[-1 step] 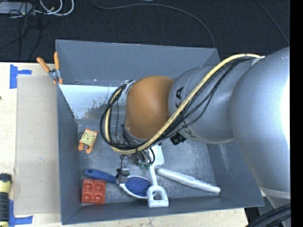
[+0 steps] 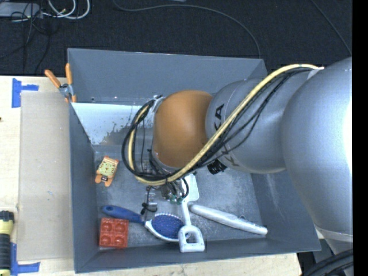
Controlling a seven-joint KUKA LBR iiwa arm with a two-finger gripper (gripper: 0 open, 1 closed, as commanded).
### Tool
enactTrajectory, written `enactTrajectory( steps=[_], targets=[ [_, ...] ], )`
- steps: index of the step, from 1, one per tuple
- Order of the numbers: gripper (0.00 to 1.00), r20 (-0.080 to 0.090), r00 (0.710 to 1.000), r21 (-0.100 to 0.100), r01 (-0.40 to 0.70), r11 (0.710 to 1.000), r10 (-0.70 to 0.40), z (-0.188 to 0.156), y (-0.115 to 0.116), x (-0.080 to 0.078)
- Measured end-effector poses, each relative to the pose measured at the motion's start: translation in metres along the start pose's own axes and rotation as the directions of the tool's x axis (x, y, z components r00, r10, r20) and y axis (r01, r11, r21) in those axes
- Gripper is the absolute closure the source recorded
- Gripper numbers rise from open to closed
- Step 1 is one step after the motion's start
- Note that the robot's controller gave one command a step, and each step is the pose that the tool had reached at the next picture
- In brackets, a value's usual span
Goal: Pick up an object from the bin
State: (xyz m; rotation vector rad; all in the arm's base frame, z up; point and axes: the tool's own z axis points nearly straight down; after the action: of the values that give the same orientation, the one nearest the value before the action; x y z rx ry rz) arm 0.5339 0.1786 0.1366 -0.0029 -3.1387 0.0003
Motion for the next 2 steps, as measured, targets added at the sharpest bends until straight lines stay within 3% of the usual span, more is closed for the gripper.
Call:
enactTrajectory(
  steps=[1,2],
  targets=[
    [0.0,0.0,0.993,-0.001,-0.12,0.993,0.12,0.038,-0.002,0.005],
    [0.0,-0.008,0.997,0.003,-0.072,0.997,0.072,0.006,-0.033,0.037]
  ],
)
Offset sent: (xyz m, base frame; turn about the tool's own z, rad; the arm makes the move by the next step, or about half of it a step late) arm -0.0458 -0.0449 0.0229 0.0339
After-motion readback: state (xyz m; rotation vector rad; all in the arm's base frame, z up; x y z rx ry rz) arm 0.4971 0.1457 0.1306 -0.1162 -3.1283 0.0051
